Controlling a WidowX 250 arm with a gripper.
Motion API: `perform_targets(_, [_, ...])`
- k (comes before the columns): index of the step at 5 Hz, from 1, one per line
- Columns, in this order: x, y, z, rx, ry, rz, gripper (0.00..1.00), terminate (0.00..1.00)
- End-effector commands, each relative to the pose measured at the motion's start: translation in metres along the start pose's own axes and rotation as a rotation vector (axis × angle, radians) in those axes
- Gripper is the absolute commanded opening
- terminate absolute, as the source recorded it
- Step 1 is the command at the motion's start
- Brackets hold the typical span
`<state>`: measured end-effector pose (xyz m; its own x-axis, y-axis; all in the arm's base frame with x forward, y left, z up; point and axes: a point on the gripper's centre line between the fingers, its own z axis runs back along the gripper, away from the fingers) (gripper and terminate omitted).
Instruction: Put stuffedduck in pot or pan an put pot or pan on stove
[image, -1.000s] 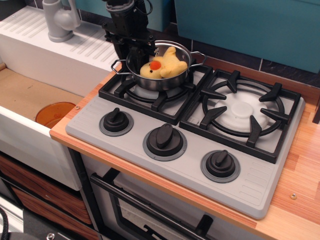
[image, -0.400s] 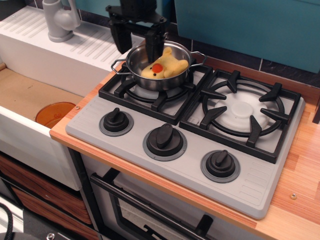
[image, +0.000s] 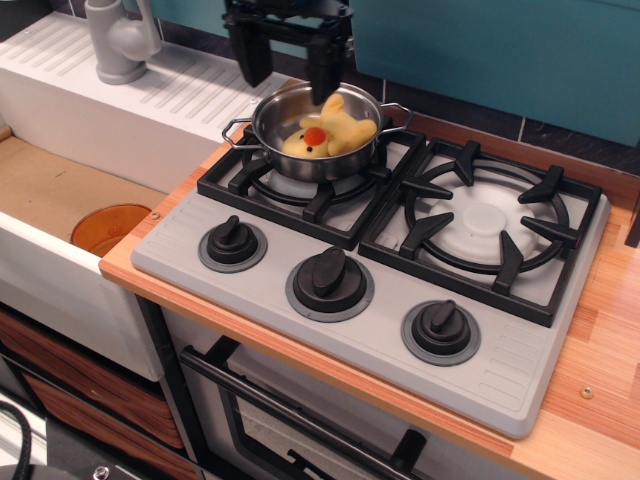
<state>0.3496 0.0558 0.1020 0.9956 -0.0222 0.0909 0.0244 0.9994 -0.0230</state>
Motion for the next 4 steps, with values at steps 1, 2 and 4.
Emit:
perform_targets(1, [-0.001, -0.061, 0.038, 0.026, -0.054, 0.028, 1.00, 0.00])
perform_targets(2, [0.001, -0.085, 0.043, 0.024, -0.056, 0.036, 1.00, 0.00])
perform_targets(4, [0.012, -0.117, 0.043, 0.003, -0.054, 0.037, 1.00, 1.00])
